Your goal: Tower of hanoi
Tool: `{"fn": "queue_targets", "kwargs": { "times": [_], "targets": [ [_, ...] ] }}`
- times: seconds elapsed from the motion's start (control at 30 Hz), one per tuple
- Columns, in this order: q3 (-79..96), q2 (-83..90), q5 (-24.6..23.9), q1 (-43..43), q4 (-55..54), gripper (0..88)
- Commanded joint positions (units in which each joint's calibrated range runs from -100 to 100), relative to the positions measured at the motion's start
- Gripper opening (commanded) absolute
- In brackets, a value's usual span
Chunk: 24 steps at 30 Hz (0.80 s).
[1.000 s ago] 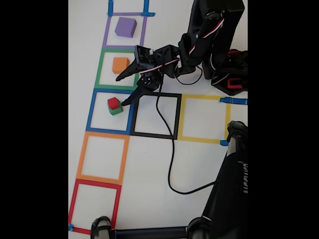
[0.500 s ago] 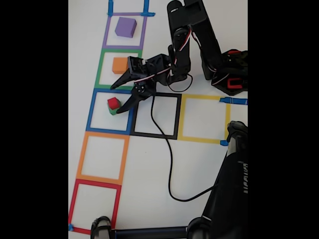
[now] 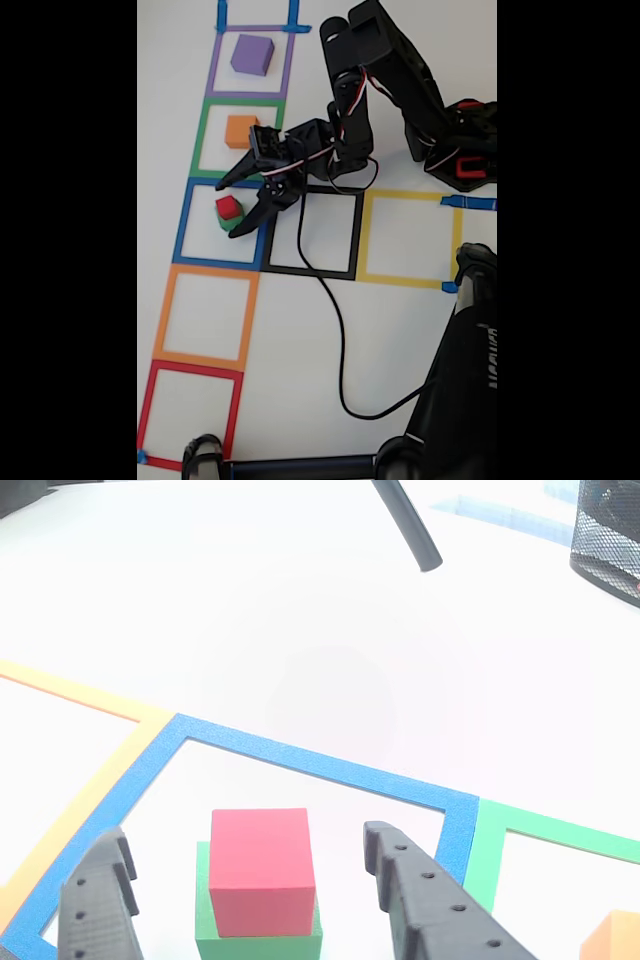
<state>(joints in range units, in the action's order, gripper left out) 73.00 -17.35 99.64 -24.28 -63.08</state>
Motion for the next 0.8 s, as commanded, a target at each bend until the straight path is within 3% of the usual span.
{"fn": "queue_targets", "kwargs": {
  "times": [0.0, 0.77],
  "targets": [
    [-1.0, 0.3, 0.4, -1.1, -1.1, 20.3],
    [-0.8, -0.9, 0.4, -4.1, -1.9, 10.2]
  ]
}}
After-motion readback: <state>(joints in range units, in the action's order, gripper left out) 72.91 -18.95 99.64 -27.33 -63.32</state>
